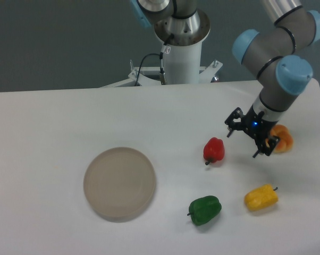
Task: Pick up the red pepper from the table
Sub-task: 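Move the open gripper over the red bell pepper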
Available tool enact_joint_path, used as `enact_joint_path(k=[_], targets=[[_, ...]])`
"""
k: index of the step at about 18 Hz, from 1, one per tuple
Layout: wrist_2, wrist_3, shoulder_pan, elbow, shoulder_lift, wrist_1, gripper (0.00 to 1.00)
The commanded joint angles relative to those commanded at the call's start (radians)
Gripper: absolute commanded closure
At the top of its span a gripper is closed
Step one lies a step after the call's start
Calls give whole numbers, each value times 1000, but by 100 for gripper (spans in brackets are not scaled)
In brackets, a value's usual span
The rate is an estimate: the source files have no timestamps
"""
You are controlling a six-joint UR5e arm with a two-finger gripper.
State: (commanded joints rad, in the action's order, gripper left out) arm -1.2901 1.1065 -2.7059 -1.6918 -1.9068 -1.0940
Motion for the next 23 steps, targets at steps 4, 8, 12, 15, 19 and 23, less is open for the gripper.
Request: enact_joint_path(k=[4, 8, 12, 15, 19, 23], targets=[[-2, -39, 21, -49, 2, 51, 0], [-3, -50, 31, -89, 2, 111, 0], [-5, -54, 49, -94, -9, 137, 0], [-5, -63, 49, -114, -8, 151, 0], [-6, -83, 72, -141, -15, 195, 0], [-8, -99, 90, -144, -31, 206, 0]])
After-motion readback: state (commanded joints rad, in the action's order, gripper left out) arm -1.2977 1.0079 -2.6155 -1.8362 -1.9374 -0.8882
